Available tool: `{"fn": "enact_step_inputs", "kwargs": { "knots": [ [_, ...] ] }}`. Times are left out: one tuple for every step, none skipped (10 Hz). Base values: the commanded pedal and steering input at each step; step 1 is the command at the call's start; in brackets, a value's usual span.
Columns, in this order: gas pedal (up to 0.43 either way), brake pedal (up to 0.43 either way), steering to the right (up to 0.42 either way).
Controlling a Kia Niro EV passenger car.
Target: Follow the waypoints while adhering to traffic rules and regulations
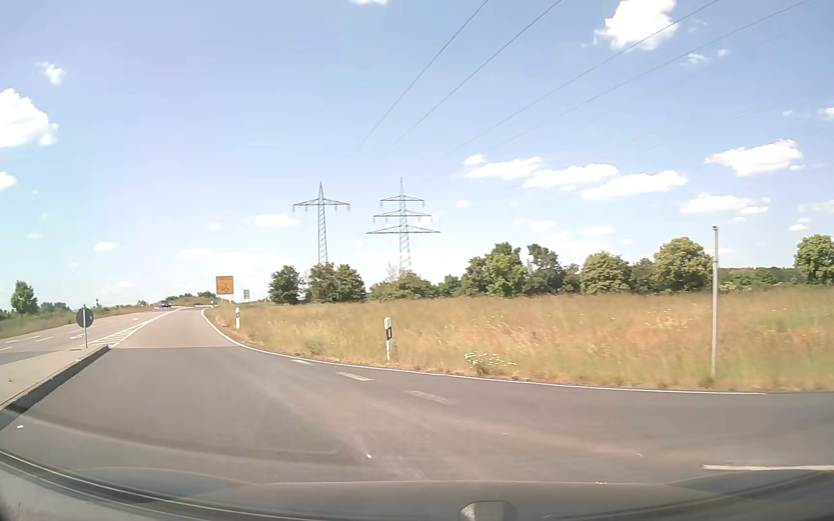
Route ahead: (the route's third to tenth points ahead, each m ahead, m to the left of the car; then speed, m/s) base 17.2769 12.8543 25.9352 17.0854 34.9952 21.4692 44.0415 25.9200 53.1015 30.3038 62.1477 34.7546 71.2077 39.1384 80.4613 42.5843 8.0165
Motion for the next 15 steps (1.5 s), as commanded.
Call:
{"fn": "enact_step_inputs", "kwargs": {
  "knots": [
    [0.079, 0.030, -0.238],
    [0.079, 0.030, -0.237],
    [0.098, 0.030, -0.235],
    [0.110, 0.030, -0.231],
    [0.118, 0.030, -0.228],
    [0.138, 0.024, -0.223],
    [0.157, 0.030, -0.214],
    [0.169, 0.030, -0.198],
    [0.177, 0.030, -0.181],
    [0.197, 0.030, -0.162],
    [0.209, 0.024, -0.141],
    [0.209, 0.030, -0.126],
    [0.220, 0.030, -0.107],
    [0.228, 0.030, -0.095],
    [0.248, 0.030, -0.079]
  ]
}}
